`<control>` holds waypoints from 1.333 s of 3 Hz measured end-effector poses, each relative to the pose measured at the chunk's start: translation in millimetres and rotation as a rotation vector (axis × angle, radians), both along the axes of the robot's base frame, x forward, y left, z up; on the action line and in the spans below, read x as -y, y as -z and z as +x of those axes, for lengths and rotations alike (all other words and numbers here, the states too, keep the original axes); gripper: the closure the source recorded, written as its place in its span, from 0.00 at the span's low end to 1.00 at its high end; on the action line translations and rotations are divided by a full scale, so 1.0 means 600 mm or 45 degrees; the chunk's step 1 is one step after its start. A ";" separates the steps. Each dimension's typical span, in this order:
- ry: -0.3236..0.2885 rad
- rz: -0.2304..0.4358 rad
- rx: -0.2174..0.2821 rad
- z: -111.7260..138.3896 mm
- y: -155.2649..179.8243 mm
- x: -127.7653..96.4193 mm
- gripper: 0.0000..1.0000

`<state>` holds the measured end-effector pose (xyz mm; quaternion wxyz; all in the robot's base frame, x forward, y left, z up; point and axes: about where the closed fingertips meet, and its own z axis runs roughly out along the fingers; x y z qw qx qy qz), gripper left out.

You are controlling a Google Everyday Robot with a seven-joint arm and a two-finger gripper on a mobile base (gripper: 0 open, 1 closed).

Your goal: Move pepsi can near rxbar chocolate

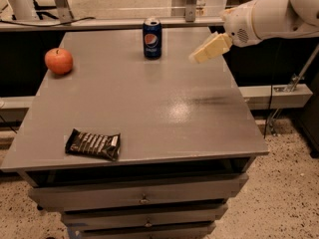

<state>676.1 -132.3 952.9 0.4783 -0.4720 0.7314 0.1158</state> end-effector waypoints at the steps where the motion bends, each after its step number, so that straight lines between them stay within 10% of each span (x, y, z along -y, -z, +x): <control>1: -0.004 0.030 -0.013 0.004 0.008 -0.007 0.00; 4: -0.048 0.427 0.012 0.144 0.097 -0.183 0.00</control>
Offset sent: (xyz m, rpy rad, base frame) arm 0.0672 0.0562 -0.0465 0.2964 -0.0045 -0.0224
